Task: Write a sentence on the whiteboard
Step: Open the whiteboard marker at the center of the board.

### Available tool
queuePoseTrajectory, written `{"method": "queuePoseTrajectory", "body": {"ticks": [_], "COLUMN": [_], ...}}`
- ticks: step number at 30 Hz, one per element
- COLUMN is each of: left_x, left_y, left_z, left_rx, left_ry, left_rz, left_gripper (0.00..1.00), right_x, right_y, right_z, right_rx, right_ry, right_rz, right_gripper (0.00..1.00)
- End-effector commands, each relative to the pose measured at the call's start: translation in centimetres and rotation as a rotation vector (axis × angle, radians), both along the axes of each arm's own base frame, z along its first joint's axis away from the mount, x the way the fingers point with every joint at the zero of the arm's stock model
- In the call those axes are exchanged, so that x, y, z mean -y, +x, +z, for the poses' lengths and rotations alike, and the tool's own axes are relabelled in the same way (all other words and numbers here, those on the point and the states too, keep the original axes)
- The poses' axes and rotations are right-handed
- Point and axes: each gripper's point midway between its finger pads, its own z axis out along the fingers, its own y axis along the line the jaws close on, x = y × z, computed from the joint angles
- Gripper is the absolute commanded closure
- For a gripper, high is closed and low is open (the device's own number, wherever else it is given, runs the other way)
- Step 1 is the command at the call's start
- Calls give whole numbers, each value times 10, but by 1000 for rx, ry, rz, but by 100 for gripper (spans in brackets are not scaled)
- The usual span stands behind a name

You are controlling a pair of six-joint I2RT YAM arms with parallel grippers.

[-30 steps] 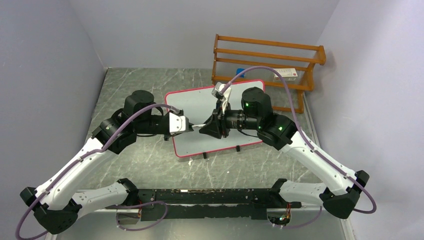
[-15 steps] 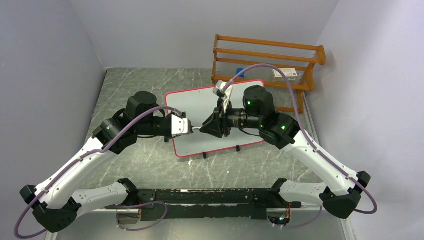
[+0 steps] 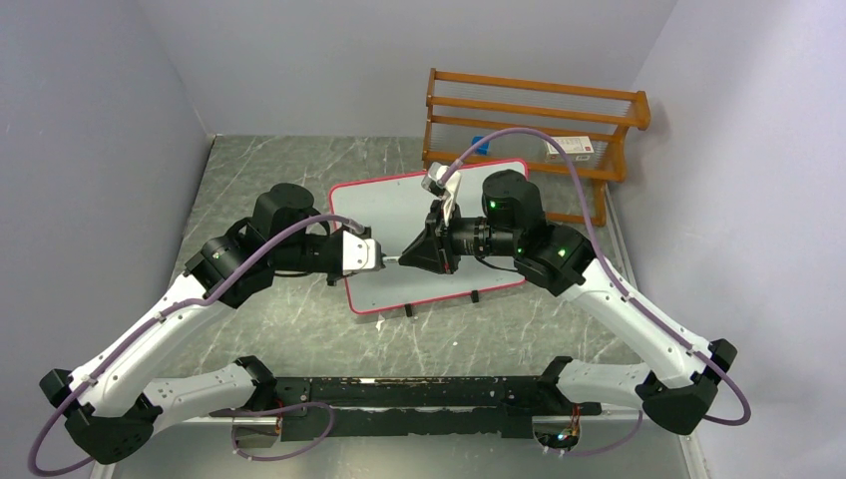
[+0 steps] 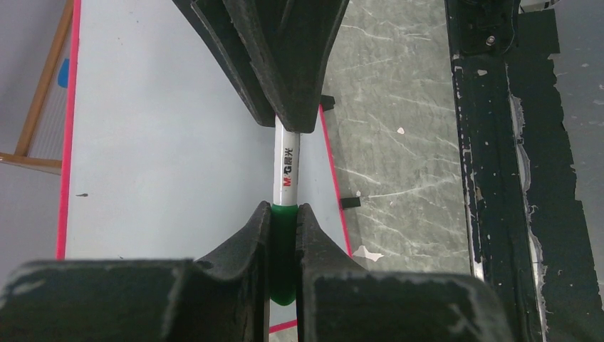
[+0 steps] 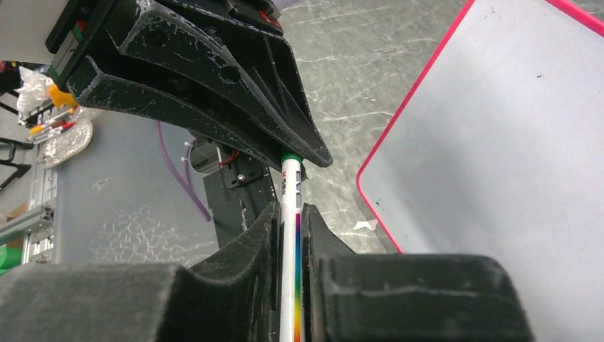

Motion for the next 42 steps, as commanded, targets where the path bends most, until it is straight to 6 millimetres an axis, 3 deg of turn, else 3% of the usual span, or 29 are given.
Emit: {"method": "queuePoseTrajectory", "body": {"ticks": [1,4,12,19,23,27,31,34,39,42], "left_x": [2,2,-6,-15,-20,-23,-19,-14,1,12], "left_y": [2,3,6,14,17,20,17,14,8,1], "left_z": [18,17,11,-14,-28,-29,-30,-37,-56,-73], "left_rx": [48,47,64,65,62,79,26,-37,-156,-196], "left_ry": [-37,-33,-17,32,52,37,11,-18,-37,-11], "left_rz": [0,7,49,110,139,172,181,195,239,282], "left_gripper": [95,95,95,95,95,95,95,95,95,95], "right_x": [-2,0,13,35,47,59,74,94,138,160], "right_y": [-5,-6,-8,-15,-16,-16,-6,12,48,56], "right_z": [5,3,9,28,27,28,46,53,38,30], "right_rx": [-7,-8,22,69,78,105,193,252,299,332], "right_ry": [3,-7,-27,5,-8,-16,41,62,5,-2], "right_rz": [29,37,15,-6,-30,-81,-193,-356,-677,-793], "right_gripper": [90,100,100,100,100,100,100,100,100,100]}}
